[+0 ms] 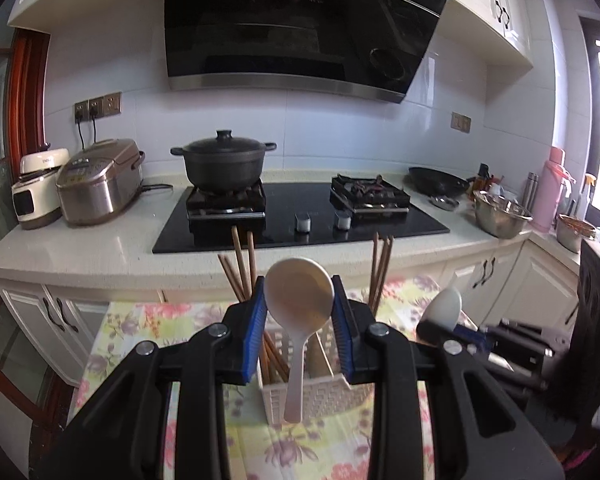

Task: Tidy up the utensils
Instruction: 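Lower the left tool's spoon into the basket and open it while the right tool releases its spoon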

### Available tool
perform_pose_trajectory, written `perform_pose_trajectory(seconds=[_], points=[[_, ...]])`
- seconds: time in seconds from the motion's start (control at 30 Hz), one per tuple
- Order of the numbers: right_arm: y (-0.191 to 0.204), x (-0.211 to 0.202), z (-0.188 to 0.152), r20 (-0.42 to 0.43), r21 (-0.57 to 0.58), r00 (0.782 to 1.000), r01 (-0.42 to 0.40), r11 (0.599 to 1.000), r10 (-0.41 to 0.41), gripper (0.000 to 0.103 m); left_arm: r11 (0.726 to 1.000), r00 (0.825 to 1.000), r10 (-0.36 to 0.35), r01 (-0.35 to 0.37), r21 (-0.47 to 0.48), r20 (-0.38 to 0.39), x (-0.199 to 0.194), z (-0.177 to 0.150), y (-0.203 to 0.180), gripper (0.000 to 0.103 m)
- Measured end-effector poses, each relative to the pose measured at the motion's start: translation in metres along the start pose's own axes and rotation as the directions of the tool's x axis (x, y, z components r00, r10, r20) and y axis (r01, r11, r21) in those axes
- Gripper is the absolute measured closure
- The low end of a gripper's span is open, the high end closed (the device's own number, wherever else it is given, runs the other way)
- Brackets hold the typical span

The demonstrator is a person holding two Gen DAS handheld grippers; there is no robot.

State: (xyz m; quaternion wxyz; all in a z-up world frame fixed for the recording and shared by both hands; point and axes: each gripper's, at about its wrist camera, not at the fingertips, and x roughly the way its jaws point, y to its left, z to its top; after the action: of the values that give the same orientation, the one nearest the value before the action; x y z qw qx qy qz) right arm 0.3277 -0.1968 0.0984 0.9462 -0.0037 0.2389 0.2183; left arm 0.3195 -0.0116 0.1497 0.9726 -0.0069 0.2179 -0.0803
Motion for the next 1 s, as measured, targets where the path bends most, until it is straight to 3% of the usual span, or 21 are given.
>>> perform_pose_trajectory(seconds=[0.4, 1.0], points=[[0.001, 0.028, 0.011, 0.012, -0.028, 1.000, -0.013, 1.000, 0.014, 0.096, 0.996, 0.999, 0.045, -0.043, -0.084, 0.021, 0.046, 0.018, 0.013, 0.073], [0.001, 0.071, -0.005, -0.067, 0.017, 0.995, -0.074, 0.997, 0.075, 0.096, 0.987, 0.998, 0.025, -0.032, -0.158, -0.050, 0.092, -0.021, 0.030, 0.073]])
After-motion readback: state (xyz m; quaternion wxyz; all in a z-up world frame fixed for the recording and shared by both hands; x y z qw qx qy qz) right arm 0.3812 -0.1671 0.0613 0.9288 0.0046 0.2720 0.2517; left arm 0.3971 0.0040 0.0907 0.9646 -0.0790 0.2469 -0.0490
